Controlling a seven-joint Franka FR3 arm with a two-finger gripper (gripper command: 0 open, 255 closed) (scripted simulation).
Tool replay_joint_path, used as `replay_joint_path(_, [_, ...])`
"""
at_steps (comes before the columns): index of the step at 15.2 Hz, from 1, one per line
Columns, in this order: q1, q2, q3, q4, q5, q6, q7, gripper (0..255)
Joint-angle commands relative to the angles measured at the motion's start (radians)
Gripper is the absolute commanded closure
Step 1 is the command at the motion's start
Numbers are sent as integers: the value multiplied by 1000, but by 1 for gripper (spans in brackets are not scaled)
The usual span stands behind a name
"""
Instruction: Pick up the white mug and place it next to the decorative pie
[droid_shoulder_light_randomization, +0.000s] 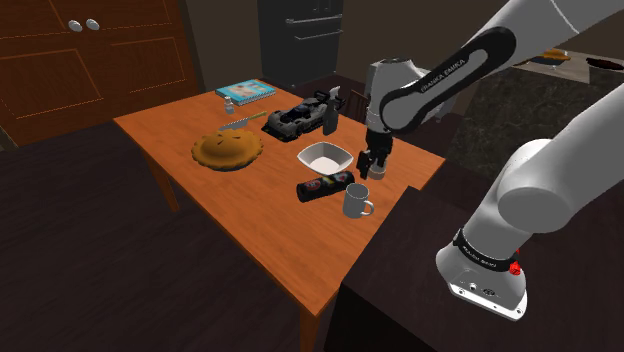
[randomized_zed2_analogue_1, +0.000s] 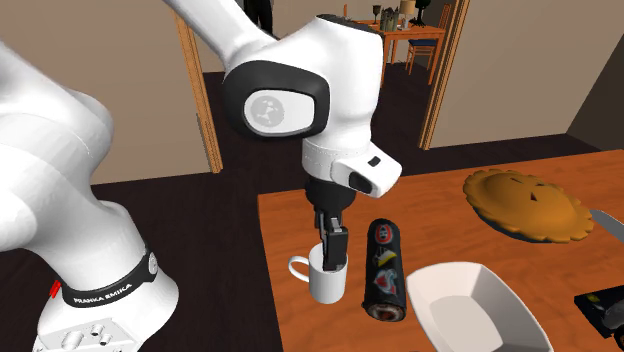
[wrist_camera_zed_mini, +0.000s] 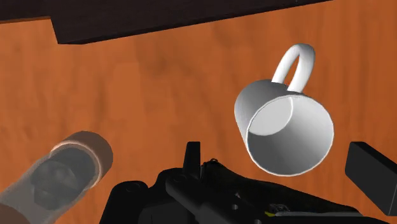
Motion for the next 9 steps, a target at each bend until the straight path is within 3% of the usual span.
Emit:
replay_joint_path(1, [6, 100, -8, -1, 14, 107, -4, 0])
replay_joint_path(4, [15, 240, -20, 13, 52, 237, -28, 0])
replay_joint_path(9, [20, 332, -17, 13, 85, 328, -51, 0])
